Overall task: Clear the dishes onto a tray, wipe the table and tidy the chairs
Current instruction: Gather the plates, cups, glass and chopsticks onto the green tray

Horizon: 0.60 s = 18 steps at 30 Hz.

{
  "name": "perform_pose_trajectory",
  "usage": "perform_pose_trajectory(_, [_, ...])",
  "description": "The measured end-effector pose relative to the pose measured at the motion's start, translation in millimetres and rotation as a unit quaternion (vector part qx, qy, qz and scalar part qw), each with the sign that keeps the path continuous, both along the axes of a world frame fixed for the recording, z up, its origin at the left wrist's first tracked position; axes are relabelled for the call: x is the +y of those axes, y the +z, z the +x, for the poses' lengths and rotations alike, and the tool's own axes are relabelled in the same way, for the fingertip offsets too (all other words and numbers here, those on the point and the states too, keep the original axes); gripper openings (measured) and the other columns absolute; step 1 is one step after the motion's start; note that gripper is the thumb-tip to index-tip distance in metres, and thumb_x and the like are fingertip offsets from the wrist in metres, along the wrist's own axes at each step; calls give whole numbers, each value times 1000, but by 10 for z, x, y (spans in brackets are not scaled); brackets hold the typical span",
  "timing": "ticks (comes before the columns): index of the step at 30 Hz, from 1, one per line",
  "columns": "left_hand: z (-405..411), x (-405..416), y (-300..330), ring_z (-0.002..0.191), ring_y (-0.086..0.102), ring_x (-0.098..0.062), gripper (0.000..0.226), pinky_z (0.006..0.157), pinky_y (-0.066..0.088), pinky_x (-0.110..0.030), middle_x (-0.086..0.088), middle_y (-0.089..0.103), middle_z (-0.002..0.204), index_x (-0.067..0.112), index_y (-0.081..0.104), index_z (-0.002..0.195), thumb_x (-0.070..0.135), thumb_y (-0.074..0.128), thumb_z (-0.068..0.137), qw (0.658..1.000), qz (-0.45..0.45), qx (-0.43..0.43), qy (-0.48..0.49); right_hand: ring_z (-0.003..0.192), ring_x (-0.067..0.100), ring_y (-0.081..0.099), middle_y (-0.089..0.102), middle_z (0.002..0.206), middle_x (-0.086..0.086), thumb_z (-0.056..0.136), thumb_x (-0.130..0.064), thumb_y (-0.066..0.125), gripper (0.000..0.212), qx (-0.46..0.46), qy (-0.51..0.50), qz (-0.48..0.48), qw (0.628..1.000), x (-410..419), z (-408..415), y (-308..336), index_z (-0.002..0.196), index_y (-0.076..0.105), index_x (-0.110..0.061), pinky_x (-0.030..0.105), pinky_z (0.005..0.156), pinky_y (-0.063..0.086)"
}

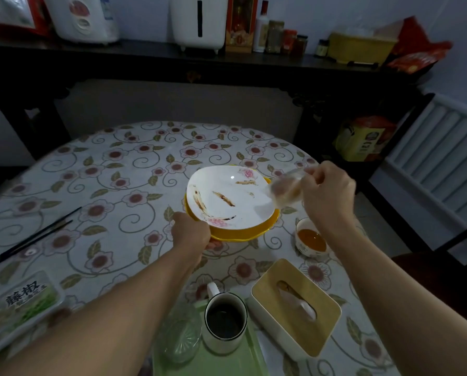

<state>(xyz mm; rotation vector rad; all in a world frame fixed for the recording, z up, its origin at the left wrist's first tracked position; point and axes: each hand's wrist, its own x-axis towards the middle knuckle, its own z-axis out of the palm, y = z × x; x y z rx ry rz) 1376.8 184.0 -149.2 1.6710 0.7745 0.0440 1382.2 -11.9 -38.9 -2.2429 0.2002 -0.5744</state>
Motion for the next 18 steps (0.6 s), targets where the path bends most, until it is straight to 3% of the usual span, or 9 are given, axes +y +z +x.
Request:
perform_pose_trajectory(2, [-17,-4,19,65,69,-32,30,38,48,-22,-23,62,108,6,48,123,5,42,93,1000,-9,-13,-13,73,8,56,64,102,-2,89,-5,50,16,31,17,15,999,84,31,-111,73,51,-9,15,54,43])
perform_pose_trajectory(6, [-35,-15,99,69,69,-36,18,42,55,-33,-17,61,102,11,44,106,11,50,88,999,-8,-20,-28,80,23,60,67,93,9,87,-2,49,14,100,29,30,994,143,60,-387,74,52,-4,25,55,42])
perform_pose_trajectory(8, [-34,-31,120,62,70,-34,16,43,56,-34,-16,61,99,13,42,102,13,51,89,999,6,-11,-32,63,24,51,57,77,14,88,-3,49,15,136,36,3,990,85,33,-475,73,52,-3,17,43,34])
perform_pose_trajectory(10, [-19,-58,107,57,69,-31,17,42,54,-30,-16,61,101,13,43,102,11,52,89,999,12,-9,-31,57,16,43,55,80,14,90,-9,52,14,183,49,-27,982,-4,8,-541,78,57,-3,11,38,29])
perform_pose_trajectory(12, [0,-103,82,56,69,-28,18,42,54,-29,-15,60,104,14,43,104,9,53,90,1000,7,-4,-28,74,16,52,61,98,15,89,-19,56,17,210,58,-35,975,-108,24,-605,93,63,-4,19,52,34])
perform_pose_trajectory(14, [20,-137,48,58,70,-29,19,46,57,-33,-15,58,107,14,43,104,8,53,90,1000,-1,-5,-30,93,17,51,55,119,10,86,-18,58,25,201,48,0,978,-208,80,-664,109,59,-10,25,64,33])
perform_pose_trajectory(18, [92,-259,-58,68,70,-35,21,53,60,-43,-16,58,107,14,42,105,6,53,89,999,-20,-6,-26,99,20,46,43,133,8,83,-10,56,43,206,11,17,978,-507,194,-779,124,47,-14,31,76,37])
